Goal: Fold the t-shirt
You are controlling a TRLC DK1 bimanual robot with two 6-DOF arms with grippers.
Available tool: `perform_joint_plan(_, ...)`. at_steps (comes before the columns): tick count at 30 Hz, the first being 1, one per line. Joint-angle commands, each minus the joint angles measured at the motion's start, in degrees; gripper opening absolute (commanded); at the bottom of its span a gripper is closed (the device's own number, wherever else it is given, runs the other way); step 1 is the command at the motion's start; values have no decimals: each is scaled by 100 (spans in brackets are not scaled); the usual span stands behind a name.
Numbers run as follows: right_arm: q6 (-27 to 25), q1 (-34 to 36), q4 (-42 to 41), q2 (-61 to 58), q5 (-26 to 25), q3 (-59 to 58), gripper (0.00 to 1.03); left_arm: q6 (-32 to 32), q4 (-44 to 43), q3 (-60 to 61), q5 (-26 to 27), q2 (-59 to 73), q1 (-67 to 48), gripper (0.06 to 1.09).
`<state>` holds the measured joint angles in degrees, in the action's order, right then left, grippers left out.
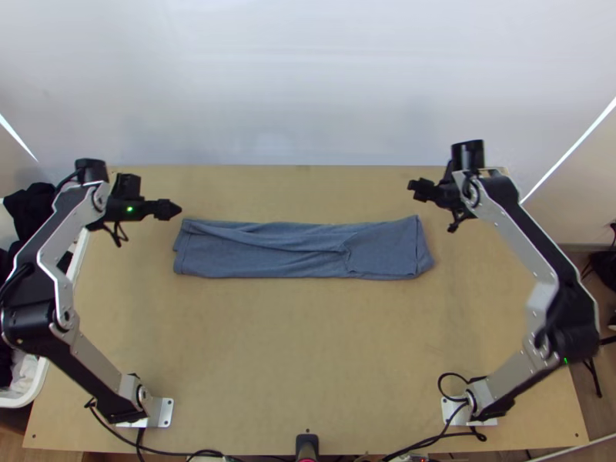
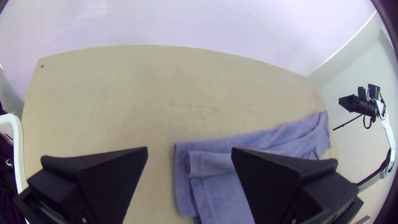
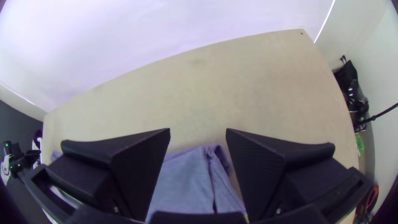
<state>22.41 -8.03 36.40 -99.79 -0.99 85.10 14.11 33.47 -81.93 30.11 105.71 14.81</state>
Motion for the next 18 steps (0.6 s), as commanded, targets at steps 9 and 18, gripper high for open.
perform_joint_plan(9,211,3,341,2218,1031,-960,66,1068,-227,1645,496,-182,629,104)
perform_joint_plan(18,483,100,473,2253,1093,-749,66,866,-377,1487,672,64,356,104)
